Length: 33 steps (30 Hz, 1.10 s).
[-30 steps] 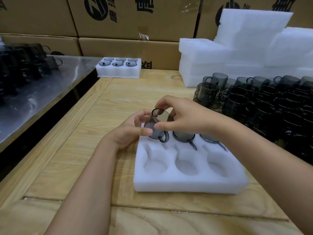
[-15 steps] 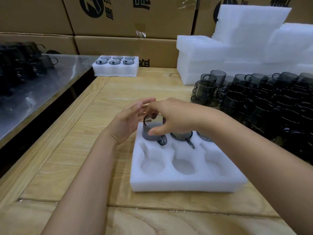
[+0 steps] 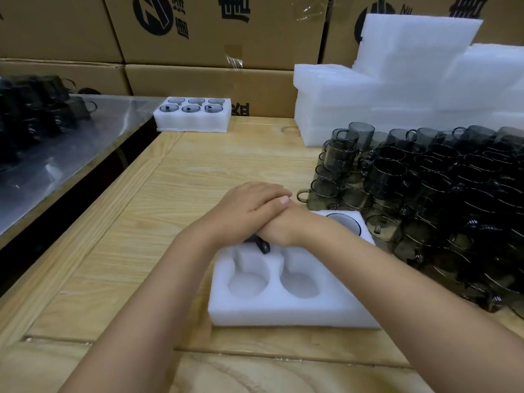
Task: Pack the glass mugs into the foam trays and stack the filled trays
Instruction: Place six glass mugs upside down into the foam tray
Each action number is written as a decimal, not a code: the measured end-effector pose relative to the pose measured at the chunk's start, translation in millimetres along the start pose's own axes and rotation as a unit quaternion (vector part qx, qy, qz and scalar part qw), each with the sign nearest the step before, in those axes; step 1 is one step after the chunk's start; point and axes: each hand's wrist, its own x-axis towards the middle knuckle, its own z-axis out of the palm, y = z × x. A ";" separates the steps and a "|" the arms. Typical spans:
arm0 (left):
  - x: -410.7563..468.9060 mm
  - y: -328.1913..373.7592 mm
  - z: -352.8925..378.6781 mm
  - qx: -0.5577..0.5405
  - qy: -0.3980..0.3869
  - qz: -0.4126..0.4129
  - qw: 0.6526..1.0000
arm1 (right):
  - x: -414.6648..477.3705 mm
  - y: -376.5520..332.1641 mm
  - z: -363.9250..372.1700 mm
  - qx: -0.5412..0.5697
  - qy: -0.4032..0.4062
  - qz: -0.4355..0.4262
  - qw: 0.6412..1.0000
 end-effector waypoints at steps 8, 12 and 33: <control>-4.4 -6.5 12.9 0.052 0.000 0.002 0.999 | 4.6 -1.5 14.5 -0.158 -0.021 0.048 0.986; -7.7 -9.4 16.5 0.089 0.014 -0.007 0.996 | 4.4 -0.5 17.1 -0.181 -0.014 0.059 0.982; -12.6 -53.8 29.9 -0.534 0.206 -0.150 0.806 | -70.6 124.1 -30.6 -0.231 0.256 0.436 0.831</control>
